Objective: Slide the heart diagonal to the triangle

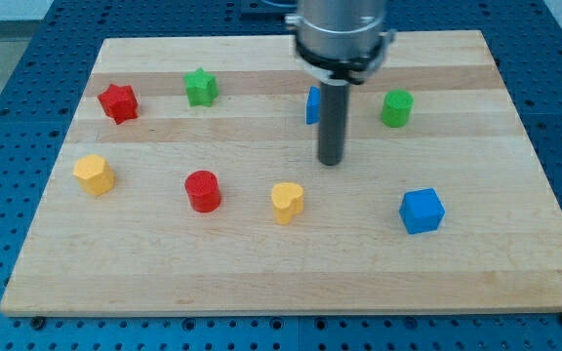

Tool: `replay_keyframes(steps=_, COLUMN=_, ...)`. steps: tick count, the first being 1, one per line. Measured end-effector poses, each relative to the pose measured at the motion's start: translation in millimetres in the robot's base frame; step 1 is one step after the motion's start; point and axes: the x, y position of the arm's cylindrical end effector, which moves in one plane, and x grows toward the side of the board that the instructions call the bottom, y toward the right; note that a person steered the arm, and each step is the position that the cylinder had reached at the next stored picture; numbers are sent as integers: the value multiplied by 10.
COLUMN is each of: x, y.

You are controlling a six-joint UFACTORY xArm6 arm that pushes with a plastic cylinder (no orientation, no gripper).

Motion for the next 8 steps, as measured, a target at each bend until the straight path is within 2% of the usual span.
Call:
replay_keyframes(steps=2, x=657, y=747)
replay_keyframes(steps=3, x=829, y=776)
replay_keyframes(steps=4, x=812, y=583)
replay_keyframes(steps=6, x=896, y=-200)
replay_keyframes(steps=8, x=882, y=562)
